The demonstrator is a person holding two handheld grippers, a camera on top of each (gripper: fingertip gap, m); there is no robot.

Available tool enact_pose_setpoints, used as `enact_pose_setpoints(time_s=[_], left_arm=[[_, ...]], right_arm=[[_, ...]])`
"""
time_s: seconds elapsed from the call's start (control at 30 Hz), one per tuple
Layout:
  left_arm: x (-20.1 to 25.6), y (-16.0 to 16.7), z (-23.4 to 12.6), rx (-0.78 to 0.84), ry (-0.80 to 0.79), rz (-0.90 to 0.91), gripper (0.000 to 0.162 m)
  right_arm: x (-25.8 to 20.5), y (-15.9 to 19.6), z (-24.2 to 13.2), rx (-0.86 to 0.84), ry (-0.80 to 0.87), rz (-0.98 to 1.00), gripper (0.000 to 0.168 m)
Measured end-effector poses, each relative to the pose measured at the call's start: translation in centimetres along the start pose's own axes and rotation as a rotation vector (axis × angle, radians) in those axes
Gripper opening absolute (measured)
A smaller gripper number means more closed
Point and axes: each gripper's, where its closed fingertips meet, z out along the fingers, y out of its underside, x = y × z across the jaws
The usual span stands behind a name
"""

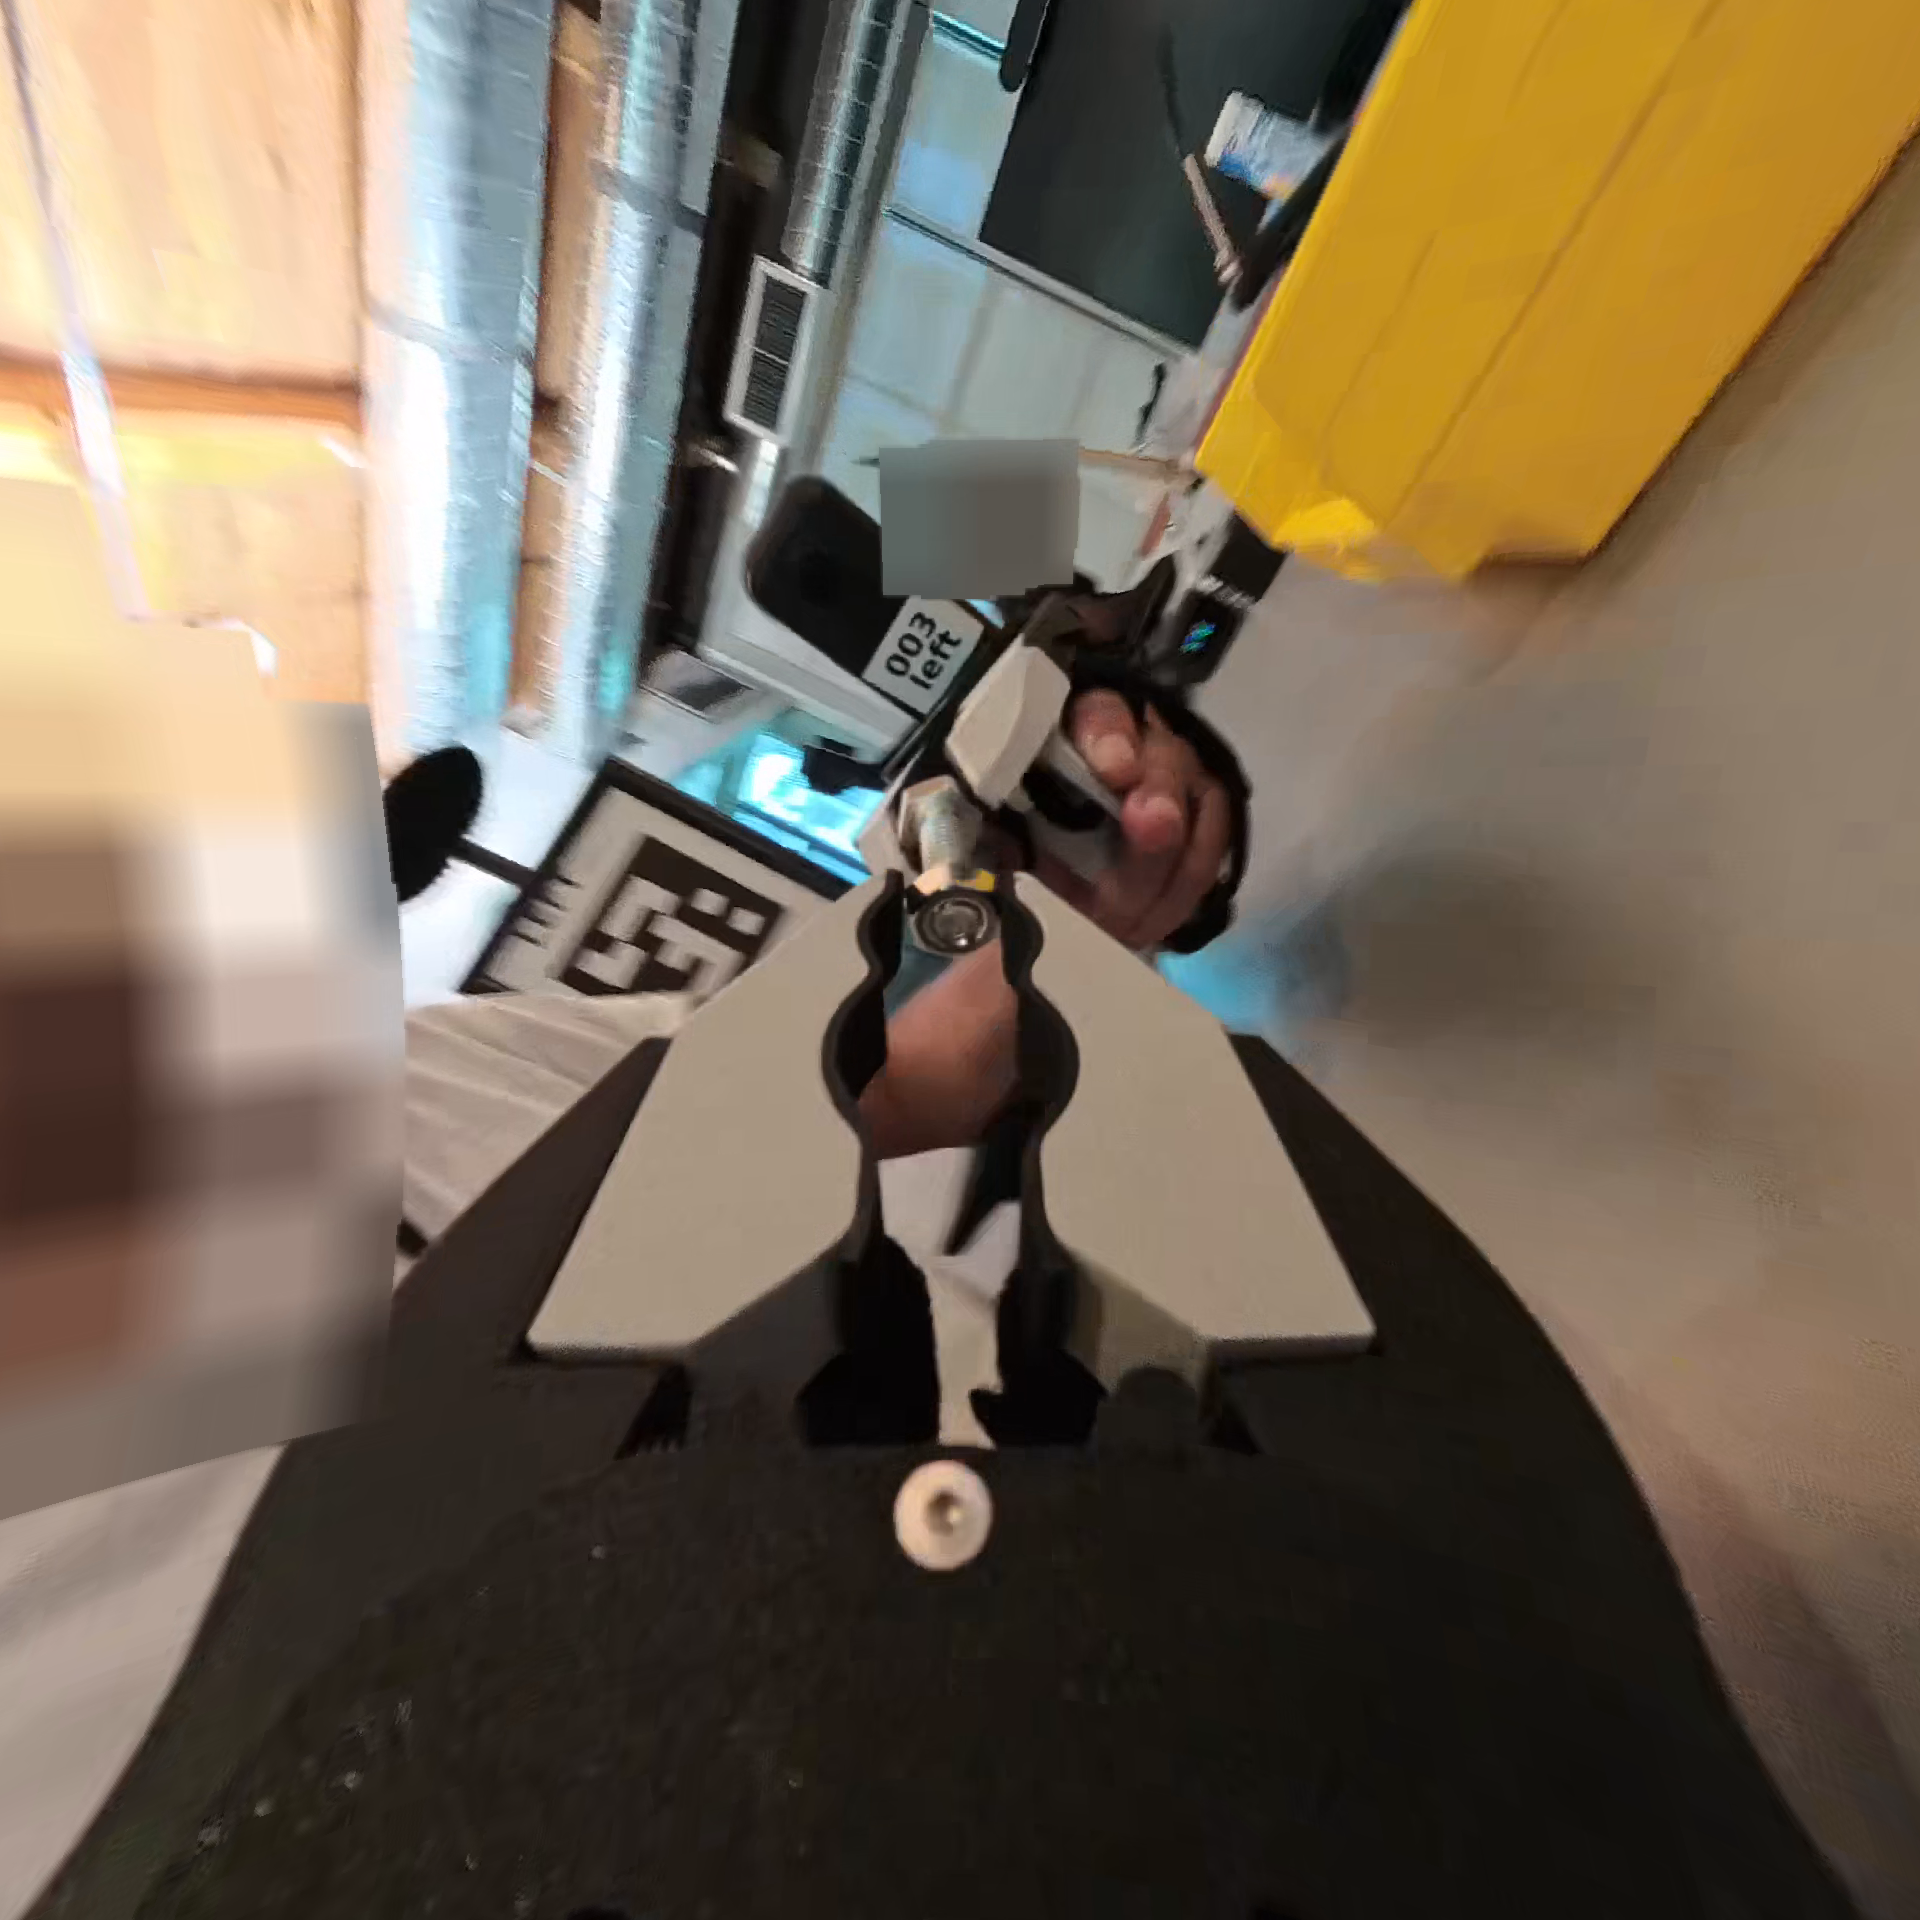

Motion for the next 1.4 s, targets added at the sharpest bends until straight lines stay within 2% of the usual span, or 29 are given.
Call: enact_pose_setpoints(time_s=[0.07, 0.17, 0.33, 0.4, 0.43, 0.5, 0.57, 0.63, 0.7, 0.73, 0.8, 0.87, 0.97, 1.13, 1.23, 1.3, 1.33, 1.4], left_arm=[[-0.6, -0.4, -0.2, 0.033, -0.011, -0.056, 0.017], [-1.4, -1.2, -1.0, 0.098, -0.002, -0.163, 0.017], [-1.7, -1.5, -1.3, 0.144, 0.049, -0.298, 0.017], [-1.5, -1.2, -0.9, 0.131, 0.062, -0.325, 0.017], [-1.3, -1.1, -0.8, 0.127, 0.078, -0.341, 0.017], [-1.0, -1.1, -0.5, 0.133, 0.106, -0.372, 0.017], [-0.6, -1.0, -0.3, 0.134, 0.133, -0.396, 0.017], [-0.5, -0.8, -0.1, 0.125, 0.134, -0.401, 0.017], [-0.4, -1.0, -0.1, 0.137, 0.145, -0.410, 0.017], [-0.5, -1.0, -0.1, 0.136, 0.140, -0.411, 0.017], [-0.6, -0.7, 0.0, 0.117, 0.132, -0.399, 0.017], [-0.6, -0.7, 0.0, 0.111, 0.126, -0.373, 0.017], [0.0, -1.0, -0.3, 0.105, 0.130, -0.300, 0.017], [0.3, -0.8, -0.1, 0.078, 0.106, -0.210, 0.017], [0.3, -0.9, 0.1, 0.084, 0.091, -0.183, 0.017], [0.0, -0.6, 0.1, 0.066, 0.064, -0.162, 0.017], [-0.1, -0.5, 0.1, 0.061, 0.059, -0.166, 0.017], [-0.4, -0.7, 0.0, 0.076, 0.049, -0.189, 0.017]], right_arm=[[-0.4, -0.3, -0.1, -0.019, 0.100, -0.270, 0.037], [1.1, -0.7, -0.8, -0.111, 0.417, -0.792, 0.054], [1.0, -1.5, -1.7, -0.274, 0.978, -1.889, 0.054], [0.4, -1.3, -1.3, -0.342, 1.110, -2.286, 0.052], [0.3, -1.0, -0.9, -0.359, 1.135, -2.420, 0.049], [0.1, -0.9, -0.4, -0.348, 1.158, -2.542, 0.047], [-0.4, -1.1, -0.1, -0.311, 1.159, -2.567, 0.044], [-1.0, -1.2, 0.3, -0.292, 1.158, -2.603, 0.036], [-1.0, -1.1, 0.5, -0.308, 1.155, -2.654, 0.017], [-1.0, -1.3, 0.4, -0.311, 1.172, -2.664, 0.017], [-0.6, -1.3, 0.3, -0.320, 1.145, -2.581, 0.017], [-0.6, -1.2, 0.3, -0.274, 1.052, -2.327, 0.017], [-1.0, -0.7, 0.6, -0.189, 0.800, -1.804, 0.017], [-0.9, -0.3, 0.4, -0.095, 0.327, -0.778, 0.017], [-1.1, -0.5, 0.3, -0.013, 0.080, -0.265, 0.016], [-0.6, -0.6, 0.3, 0.020, 0.004, -0.058, 0.016], [-0.5, -0.5, 0.3, 0.021, -0.010, -0.027, 0.016], [-0.4, -0.9, 0.2, 0.031, 0.031, -0.144, 0.019]])
